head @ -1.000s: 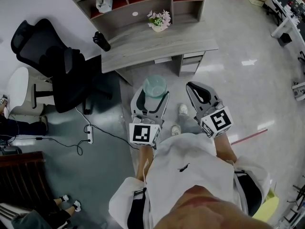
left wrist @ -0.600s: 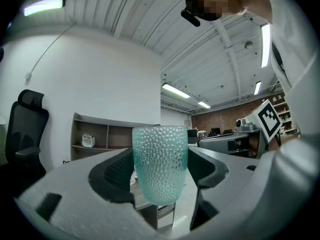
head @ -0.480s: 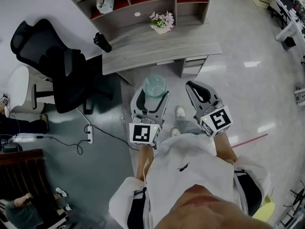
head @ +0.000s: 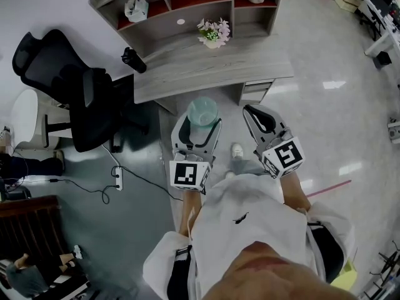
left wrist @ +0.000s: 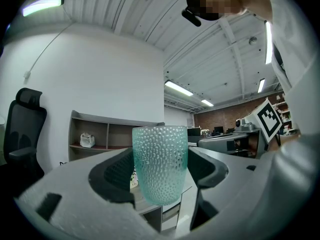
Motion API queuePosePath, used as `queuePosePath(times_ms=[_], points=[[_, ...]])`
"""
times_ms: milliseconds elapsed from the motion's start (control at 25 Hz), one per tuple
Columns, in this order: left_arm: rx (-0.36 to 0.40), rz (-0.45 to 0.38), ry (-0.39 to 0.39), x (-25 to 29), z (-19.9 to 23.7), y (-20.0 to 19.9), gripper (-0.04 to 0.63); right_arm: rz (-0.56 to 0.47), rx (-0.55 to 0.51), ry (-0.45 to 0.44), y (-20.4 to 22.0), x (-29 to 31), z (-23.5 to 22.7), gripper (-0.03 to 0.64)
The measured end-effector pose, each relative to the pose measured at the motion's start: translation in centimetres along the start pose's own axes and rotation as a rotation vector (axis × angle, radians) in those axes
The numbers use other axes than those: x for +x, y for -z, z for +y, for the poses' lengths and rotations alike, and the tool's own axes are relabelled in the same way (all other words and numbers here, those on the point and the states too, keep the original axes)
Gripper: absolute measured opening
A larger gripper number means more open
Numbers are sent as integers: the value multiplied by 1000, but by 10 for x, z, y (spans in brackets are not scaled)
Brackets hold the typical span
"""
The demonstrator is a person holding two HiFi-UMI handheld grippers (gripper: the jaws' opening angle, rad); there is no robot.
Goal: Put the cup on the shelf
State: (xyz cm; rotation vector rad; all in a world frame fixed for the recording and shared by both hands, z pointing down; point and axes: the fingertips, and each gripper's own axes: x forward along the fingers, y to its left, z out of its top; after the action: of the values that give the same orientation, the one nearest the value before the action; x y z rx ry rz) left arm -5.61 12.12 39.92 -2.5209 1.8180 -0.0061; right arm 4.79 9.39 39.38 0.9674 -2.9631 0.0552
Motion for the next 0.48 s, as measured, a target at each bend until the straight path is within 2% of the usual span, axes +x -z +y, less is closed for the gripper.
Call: queuePosePath(times_ms=[480], points=[[19,7,-43,47,15,-8,356,-5,10,-32,-5,31,-44,37]])
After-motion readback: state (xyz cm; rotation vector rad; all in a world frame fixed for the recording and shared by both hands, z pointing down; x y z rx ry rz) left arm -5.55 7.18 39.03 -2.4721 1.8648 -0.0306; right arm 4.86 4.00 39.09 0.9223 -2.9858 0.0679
